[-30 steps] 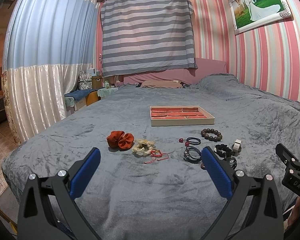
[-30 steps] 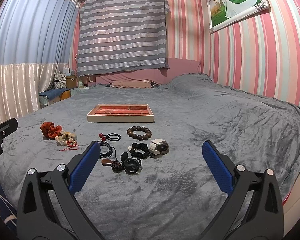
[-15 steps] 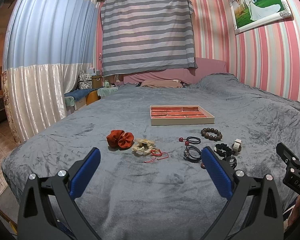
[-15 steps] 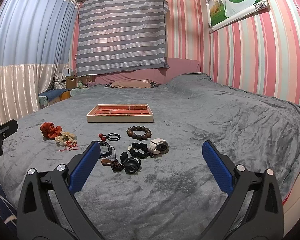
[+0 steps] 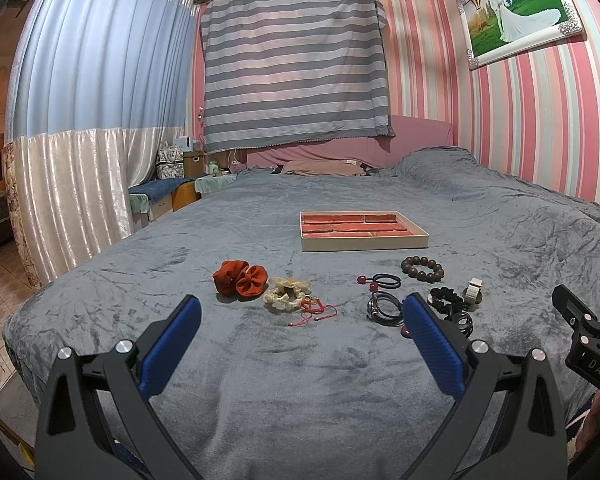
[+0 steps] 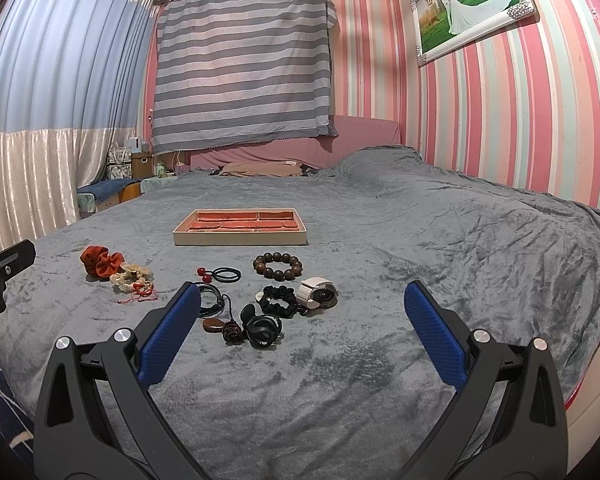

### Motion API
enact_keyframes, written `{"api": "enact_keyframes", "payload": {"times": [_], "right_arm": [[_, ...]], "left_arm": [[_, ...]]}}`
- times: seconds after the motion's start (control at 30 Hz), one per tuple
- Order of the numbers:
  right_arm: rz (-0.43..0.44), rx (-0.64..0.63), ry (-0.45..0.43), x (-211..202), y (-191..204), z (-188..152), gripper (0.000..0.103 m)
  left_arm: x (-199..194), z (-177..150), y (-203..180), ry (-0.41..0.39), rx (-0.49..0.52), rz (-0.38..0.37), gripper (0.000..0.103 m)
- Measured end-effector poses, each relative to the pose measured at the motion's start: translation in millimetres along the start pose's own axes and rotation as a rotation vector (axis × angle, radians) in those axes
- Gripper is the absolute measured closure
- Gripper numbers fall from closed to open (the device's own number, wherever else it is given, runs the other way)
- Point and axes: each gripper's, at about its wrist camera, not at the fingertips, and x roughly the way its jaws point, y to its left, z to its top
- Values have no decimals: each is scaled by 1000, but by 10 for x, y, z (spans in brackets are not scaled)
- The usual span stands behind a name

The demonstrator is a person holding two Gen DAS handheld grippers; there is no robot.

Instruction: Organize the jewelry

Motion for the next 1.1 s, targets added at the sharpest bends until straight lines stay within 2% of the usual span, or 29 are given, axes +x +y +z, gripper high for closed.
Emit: {"api": "enact_keyframes", "payload": {"times": [0.63, 1.1], "right_arm": [[0, 4, 8, 26, -6, -32, 4], [-16, -14, 32, 264, 50, -141, 4]], "left_arm": [[26, -48, 14, 8, 0, 0, 4], [318, -128, 21, 72, 8, -22, 4]]}}
